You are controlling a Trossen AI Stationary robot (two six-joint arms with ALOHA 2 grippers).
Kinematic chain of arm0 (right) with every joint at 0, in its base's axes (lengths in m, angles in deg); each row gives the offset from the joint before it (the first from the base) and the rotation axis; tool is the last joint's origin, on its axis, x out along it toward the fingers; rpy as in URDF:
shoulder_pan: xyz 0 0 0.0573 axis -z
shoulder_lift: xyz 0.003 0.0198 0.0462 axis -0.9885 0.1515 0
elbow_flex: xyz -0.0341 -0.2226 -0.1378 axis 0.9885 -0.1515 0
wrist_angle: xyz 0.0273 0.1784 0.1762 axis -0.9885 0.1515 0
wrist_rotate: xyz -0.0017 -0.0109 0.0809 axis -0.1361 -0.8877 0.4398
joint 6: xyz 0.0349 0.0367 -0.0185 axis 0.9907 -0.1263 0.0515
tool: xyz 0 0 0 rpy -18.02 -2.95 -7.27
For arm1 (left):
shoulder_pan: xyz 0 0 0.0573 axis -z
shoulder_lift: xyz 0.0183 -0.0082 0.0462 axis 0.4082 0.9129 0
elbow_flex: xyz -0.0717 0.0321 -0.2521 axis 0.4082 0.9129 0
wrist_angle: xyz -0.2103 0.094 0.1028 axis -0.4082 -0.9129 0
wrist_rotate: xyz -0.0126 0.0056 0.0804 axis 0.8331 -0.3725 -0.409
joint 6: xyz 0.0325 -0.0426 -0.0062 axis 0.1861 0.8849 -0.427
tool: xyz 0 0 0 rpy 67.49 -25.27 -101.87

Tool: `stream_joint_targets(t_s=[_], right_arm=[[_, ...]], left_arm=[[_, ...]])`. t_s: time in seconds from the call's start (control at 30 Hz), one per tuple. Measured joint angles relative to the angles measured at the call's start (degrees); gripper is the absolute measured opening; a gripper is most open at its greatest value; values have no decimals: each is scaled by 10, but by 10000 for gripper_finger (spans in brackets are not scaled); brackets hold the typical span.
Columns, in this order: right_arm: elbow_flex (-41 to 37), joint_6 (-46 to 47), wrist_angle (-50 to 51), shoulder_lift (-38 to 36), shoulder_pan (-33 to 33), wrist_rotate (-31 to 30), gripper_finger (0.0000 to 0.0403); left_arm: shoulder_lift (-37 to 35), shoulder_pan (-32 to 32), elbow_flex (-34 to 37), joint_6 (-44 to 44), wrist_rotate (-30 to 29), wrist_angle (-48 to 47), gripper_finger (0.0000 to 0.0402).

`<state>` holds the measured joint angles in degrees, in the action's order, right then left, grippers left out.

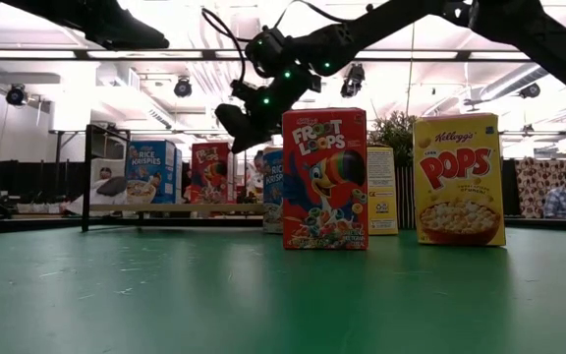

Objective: Stack cereal on shelf
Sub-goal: Put the top red cereal box aligned with the other red cereal box on the shelf, then put the top yellow cereal box aligned with the other yellow cereal box on the shelf

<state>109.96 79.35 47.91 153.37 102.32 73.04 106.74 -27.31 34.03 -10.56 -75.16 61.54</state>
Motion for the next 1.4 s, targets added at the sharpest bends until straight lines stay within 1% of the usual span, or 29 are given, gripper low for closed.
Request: stream_joint_targets(t_s=[0.87, 1.0, 1.1, 1.3, 1.4], right_arm=[[0, -26, -20, 0, 1, 0, 9], [2, -18, 7, -13, -1, 0, 9], [22, -9, 43, -29, -11, 0, 9], [56, 22, 150, -68, -49, 6, 9], [71, 57, 215, -90, -72, 17, 9]], left_arm=[[0, 0, 0, 0, 0, 0, 192], [0, 0, 0, 0, 0, 0, 192], [0, 0, 0, 0, 0, 0, 192], [0, 0, 0, 0, 0, -1, 192], [0, 0, 0, 0, 0, -2, 192]])
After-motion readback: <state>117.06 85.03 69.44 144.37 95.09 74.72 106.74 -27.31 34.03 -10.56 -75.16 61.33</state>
